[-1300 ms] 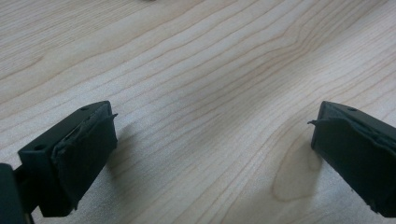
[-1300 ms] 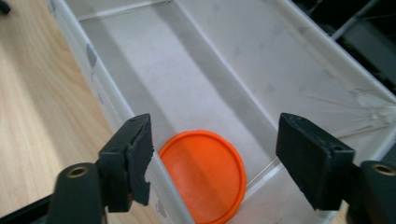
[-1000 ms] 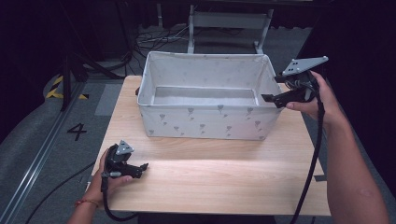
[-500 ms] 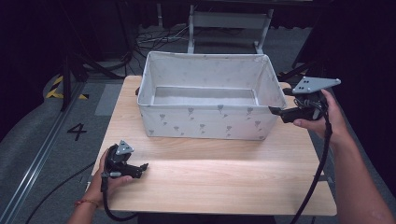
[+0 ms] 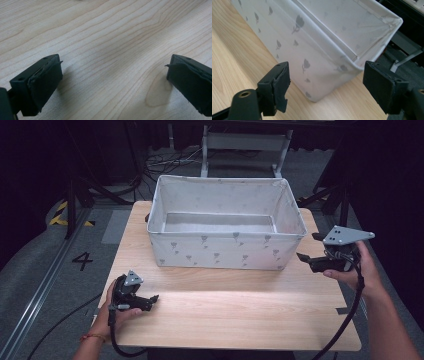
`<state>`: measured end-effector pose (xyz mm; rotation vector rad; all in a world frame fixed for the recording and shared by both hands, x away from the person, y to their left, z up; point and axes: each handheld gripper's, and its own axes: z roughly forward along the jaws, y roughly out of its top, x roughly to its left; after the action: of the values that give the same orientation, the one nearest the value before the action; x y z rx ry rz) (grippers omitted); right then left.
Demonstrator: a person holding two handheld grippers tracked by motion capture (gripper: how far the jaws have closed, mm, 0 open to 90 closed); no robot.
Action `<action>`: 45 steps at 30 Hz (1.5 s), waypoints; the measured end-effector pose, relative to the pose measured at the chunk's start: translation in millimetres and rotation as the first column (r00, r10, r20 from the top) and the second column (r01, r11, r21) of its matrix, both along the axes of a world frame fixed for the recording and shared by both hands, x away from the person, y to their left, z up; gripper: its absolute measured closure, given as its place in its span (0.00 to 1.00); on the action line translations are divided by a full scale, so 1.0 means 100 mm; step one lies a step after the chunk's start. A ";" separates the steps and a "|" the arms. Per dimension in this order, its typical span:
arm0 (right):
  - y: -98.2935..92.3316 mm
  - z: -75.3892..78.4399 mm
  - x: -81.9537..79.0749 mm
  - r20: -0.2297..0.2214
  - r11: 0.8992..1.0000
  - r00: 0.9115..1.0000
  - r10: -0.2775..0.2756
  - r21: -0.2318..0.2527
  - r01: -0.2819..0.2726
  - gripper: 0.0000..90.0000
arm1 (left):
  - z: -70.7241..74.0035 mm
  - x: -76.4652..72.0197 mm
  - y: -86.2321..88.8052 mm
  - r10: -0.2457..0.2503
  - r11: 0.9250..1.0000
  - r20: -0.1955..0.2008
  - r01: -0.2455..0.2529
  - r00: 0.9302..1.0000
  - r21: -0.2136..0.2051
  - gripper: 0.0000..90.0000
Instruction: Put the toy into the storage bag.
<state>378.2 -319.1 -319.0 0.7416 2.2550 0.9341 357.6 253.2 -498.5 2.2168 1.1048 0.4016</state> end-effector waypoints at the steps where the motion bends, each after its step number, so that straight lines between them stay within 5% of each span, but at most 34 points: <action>1: -0.02 -0.06 -0.03 0.004 1.000 1.000 -0.007 -0.030 0.007 0.25 | 0.00 0.00 0.00 0.000 1.000 -0.001 0.000 1.000 -0.001 0.01; 10: -0.12 -0.40 -0.08 -0.028 0.997 0.999 -0.037 -0.072 0.035 0.24 | 0.00 -0.01 -0.01 0.007 1.000 -0.007 -0.007 1.000 -0.011 0.01; 33: -0.36 -1.08 -0.37 -0.100 0.994 0.991 -0.087 -0.077 0.080 0.24 | 0.00 -0.02 -0.01 0.021 1.000 -0.007 -0.021 1.000 -0.010 0.01; 45: -0.54 -1.37 -0.52 -0.143 0.994 0.984 -0.104 0.008 0.107 0.24 | 0.00 -0.02 -0.01 0.021 1.000 -0.008 -0.021 1.000 -0.009 0.01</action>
<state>325.9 -373.3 -456.2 0.9522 2.3073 0.8735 355.6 252.0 -498.7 2.2020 1.1329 0.3968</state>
